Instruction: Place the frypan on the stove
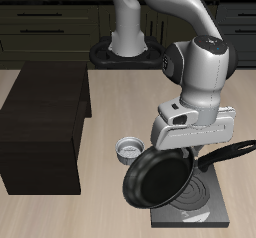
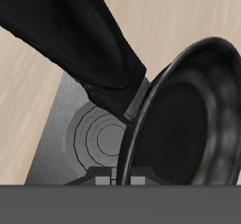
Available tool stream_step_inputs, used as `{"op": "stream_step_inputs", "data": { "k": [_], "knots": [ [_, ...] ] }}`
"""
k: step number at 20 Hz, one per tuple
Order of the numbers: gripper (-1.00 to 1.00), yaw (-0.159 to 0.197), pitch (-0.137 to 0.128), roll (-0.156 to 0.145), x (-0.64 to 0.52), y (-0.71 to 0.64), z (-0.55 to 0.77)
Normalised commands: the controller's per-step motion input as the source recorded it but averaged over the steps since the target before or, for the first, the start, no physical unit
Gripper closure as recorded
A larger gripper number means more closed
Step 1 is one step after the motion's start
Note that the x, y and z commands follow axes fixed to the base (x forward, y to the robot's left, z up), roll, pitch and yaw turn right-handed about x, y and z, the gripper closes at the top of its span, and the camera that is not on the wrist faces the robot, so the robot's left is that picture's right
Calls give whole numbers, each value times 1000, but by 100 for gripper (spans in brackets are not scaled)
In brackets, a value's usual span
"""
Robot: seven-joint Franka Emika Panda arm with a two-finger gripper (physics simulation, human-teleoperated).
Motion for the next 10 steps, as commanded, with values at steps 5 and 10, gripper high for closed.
{"op": "stream_step_inputs", "data": {
  "k": [5, 10],
  "knots": [
    [100, 25, 50, -13, 53, 80, -353],
    [100, 25, 44, -42, 36, 61, -272]
  ]
}}
